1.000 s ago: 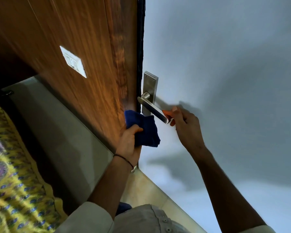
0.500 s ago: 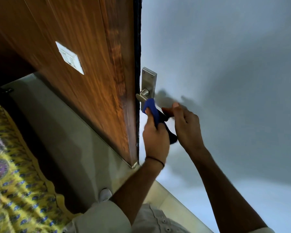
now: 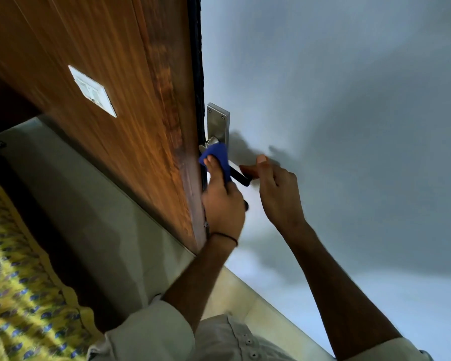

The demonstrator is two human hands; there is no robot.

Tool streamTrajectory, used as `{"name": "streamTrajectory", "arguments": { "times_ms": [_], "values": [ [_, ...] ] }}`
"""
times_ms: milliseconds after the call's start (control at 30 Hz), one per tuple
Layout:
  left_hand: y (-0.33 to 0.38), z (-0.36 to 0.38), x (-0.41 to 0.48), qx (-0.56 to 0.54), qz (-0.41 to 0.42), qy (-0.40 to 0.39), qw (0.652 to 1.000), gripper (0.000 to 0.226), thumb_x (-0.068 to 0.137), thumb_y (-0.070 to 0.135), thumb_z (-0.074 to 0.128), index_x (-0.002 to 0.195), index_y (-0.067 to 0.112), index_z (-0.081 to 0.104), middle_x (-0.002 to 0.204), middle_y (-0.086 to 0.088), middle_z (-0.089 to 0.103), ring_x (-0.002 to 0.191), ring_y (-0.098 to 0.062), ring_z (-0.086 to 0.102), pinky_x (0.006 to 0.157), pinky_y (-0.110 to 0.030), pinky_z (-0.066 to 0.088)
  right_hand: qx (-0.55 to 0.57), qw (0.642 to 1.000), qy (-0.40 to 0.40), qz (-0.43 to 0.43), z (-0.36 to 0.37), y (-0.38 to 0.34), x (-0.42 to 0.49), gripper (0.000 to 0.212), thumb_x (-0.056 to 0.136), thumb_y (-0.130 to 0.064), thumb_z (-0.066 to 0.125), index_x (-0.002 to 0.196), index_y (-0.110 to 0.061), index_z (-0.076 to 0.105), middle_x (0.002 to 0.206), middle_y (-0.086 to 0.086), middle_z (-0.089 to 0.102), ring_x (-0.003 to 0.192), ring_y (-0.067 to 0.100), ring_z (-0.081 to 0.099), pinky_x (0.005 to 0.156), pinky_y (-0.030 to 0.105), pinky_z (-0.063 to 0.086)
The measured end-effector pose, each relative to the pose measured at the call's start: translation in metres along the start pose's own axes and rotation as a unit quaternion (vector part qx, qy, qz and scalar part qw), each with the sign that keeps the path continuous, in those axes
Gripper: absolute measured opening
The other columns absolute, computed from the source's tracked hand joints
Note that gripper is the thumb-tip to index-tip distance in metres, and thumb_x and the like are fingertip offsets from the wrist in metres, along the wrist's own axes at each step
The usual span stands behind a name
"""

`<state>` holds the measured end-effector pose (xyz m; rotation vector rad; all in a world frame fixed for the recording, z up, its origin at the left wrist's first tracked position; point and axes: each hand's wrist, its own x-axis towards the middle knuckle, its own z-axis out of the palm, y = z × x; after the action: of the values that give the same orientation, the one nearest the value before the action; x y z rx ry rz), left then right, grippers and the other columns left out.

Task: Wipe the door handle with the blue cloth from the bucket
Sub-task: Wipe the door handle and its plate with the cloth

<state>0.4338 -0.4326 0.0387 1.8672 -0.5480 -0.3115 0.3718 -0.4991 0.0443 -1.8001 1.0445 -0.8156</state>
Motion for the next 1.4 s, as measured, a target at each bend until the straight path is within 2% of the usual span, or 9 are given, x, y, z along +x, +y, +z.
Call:
{"name": "streamTrajectory", "arguments": {
  "times_ms": [300, 400, 533, 700, 833, 900, 1000, 1200, 1400],
  "values": [
    [-0.013, -0.003, -0.029, 0.015, 0.029, -0.064, 0.997, 0.066, 0.095, -0.003, 0.044, 0.153, 0.018, 0.023, 0.094, -0.01, 0.058, 0.07, -0.007, 0.055, 0.071, -0.005, 0.043, -0.026, 1.0, -0.002, -0.008, 0.003, 0.002, 0.004, 0.05, 0.106, -0.032, 0.033, 0.101, -0.009, 0.077, 0.092, 0.005, 0.076, 0.079, 0.01, 0.067, 0.072, 0.004, 0.043],
    [-0.011, 0.006, -0.049, -0.02, 0.045, -0.103, 0.993, 0.068, 0.097, 0.002, 0.043, 0.155, 0.022, 0.015, 0.127, -0.013, 0.061, 0.11, -0.027, 0.062, 0.102, -0.04, 0.051, -0.063, 0.998, 0.01, -0.016, 0.004, 0.002, 0.003, 0.052, 0.106, -0.032, 0.031, 0.095, -0.003, 0.073, 0.075, 0.009, 0.069, 0.062, 0.01, 0.059, 0.058, 0.004, 0.041],
    [0.001, 0.005, -0.006, 0.029, -0.004, -0.03, 0.999, 0.068, 0.092, -0.002, 0.044, 0.154, 0.01, 0.017, 0.132, -0.021, 0.056, 0.103, -0.036, 0.06, 0.088, -0.027, 0.041, -0.01, 1.0, 0.0, -0.014, 0.002, -0.003, -0.001, 0.047, 0.106, -0.028, 0.033, 0.107, -0.009, 0.076, 0.104, 0.003, 0.076, 0.091, 0.011, 0.066, 0.088, 0.017, 0.047],
    [0.006, -0.003, 0.03, 0.053, -0.004, -0.015, 0.998, 0.061, 0.089, -0.003, 0.045, 0.148, 0.0, 0.027, 0.138, -0.027, 0.047, 0.084, -0.023, 0.052, 0.072, -0.014, 0.033, -0.02, 1.0, 0.005, -0.003, 0.001, -0.007, -0.002, 0.045, 0.106, -0.027, 0.034, 0.112, -0.005, 0.073, 0.1, 0.0, 0.069, 0.082, 0.005, 0.059, 0.071, -0.004, 0.038],
    [0.003, 0.0, -0.006, 0.076, 0.0, -0.059, 0.995, 0.069, 0.094, 0.002, 0.044, 0.155, 0.012, 0.013, 0.115, -0.023, 0.061, 0.088, -0.031, 0.058, 0.075, -0.027, 0.039, -0.028, 1.0, 0.005, -0.013, 0.004, -0.005, 0.0, 0.047, 0.106, -0.027, 0.033, 0.105, -0.005, 0.074, 0.099, 0.007, 0.075, 0.081, 0.011, 0.065, 0.074, 0.011, 0.043],
    [-0.003, 0.005, -0.033, 0.044, 0.007, -0.129, 0.991, 0.07, 0.099, 0.009, 0.042, 0.156, 0.023, 0.003, 0.098, -0.013, 0.064, 0.087, -0.027, 0.063, 0.084, -0.04, 0.053, -0.054, 0.998, 0.015, -0.011, 0.005, -0.003, 0.002, 0.048, 0.106, -0.029, 0.033, 0.095, -0.007, 0.073, 0.082, 0.007, 0.072, 0.067, 0.009, 0.062, 0.064, 0.014, 0.043],
    [-0.006, 0.01, -0.046, 0.003, 0.006, -0.17, 0.985, 0.067, 0.103, 0.015, 0.039, 0.155, 0.031, 0.0, 0.074, 0.008, 0.051, 0.069, -0.006, 0.054, 0.068, -0.024, 0.053, -0.069, 0.997, 0.024, -0.007, 0.005, -0.002, 0.003, 0.047, 0.106, -0.031, 0.033, 0.095, -0.009, 0.073, 0.081, 0.003, 0.068, 0.067, 0.007, 0.061, 0.064, 0.007, 0.041],
    [-0.006, 0.009, -0.008, -0.141, -0.097, -0.108, 0.979, 0.065, 0.083, 0.012, 0.044, 0.146, 0.026, 0.038, 0.096, -0.011, 0.064, 0.094, -0.03, 0.063, 0.095, -0.05, 0.052, -0.046, 0.999, 0.018, -0.012, 0.003, -0.006, -0.002, 0.046, 0.104, -0.029, 0.033, 0.101, -0.013, 0.076, 0.093, 0.011, 0.074, 0.084, 0.021, 0.067, 0.082, 0.033, 0.052],
    [-0.027, -0.02, -0.01, -0.402, -0.22, -0.191, 0.868, 0.047, 0.079, -0.009, 0.039, 0.115, 0.005, 0.064, 0.103, -0.019, 0.067, 0.103, -0.044, 0.062, 0.096, -0.06, 0.05, -0.047, 0.999, -0.013, -0.023, -0.002, -0.01, -0.005, 0.044, 0.104, -0.028, 0.035, 0.103, -0.013, 0.077, 0.094, -0.004, 0.068, 0.08, 0.005, 0.061, 0.078, 0.012, 0.044]
  ]
}}
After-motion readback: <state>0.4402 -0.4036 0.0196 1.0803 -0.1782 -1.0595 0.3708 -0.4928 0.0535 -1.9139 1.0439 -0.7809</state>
